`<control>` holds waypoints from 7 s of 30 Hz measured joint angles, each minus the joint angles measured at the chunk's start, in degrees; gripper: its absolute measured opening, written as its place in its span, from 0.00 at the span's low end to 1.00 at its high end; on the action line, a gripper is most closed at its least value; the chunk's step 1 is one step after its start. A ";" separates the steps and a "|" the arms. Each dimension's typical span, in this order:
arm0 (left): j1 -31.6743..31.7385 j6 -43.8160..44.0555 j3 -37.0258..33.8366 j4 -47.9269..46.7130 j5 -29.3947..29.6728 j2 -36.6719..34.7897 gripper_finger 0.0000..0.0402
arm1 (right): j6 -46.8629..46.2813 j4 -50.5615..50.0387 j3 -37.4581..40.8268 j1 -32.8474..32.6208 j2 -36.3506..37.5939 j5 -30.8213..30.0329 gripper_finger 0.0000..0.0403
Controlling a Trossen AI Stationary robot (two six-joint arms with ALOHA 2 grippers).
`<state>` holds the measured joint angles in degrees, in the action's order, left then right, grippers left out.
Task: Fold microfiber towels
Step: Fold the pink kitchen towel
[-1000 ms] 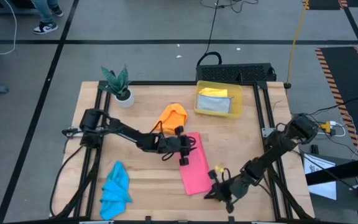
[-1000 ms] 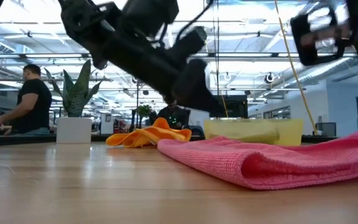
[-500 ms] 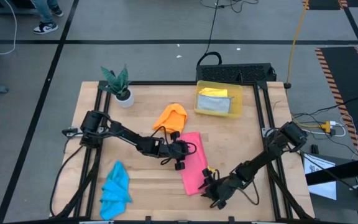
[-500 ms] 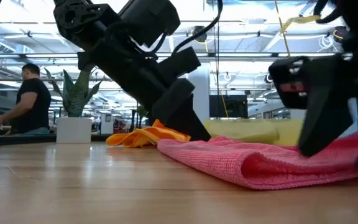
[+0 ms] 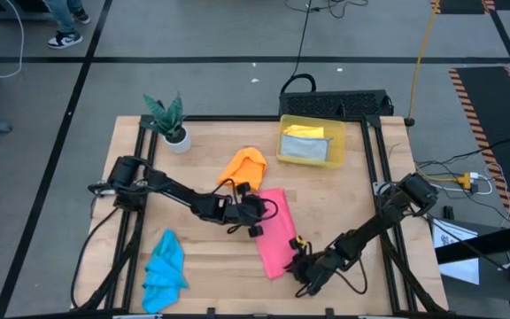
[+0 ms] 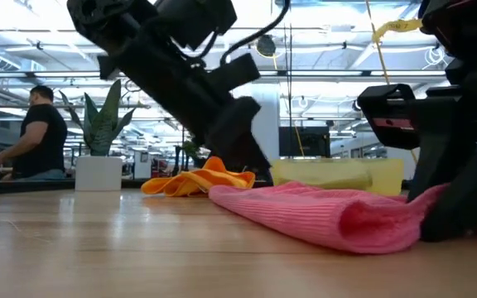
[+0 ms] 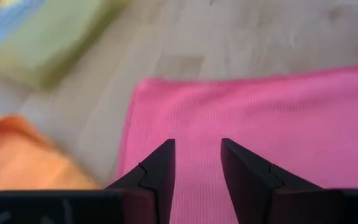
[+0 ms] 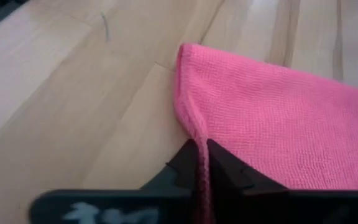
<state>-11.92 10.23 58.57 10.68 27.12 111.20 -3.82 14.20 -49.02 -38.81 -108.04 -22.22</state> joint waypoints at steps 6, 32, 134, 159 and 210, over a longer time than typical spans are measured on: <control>0.20 2.55 -0.07 -5.90 0.40 -0.30 0.33 | -3.51 1.08 0.33 -0.97 3.35 4.83 0.03; -4.79 4.95 -0.22 -10.80 11.89 -2.86 0.33 | -11.90 -4.69 0.11 10.68 21.22 19.47 0.02; -5.84 4.79 -0.22 1.90 5.74 5.13 0.33 | -27.96 12.17 27.89 24.61 20.82 -4.62 0.01; -2.25 1.48 -0.17 4.81 0.54 2.27 0.33 | -24.82 24.32 27.04 19.45 17.37 -2.64 0.00; 7.91 1.67 -0.07 15.01 -19.15 8.78 0.33 | -24.57 31.88 27.00 15.26 9.17 7.32 0.00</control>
<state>-4.01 11.90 58.50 25.69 7.97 119.98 -28.39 46.08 -22.02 -23.55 -98.87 -14.90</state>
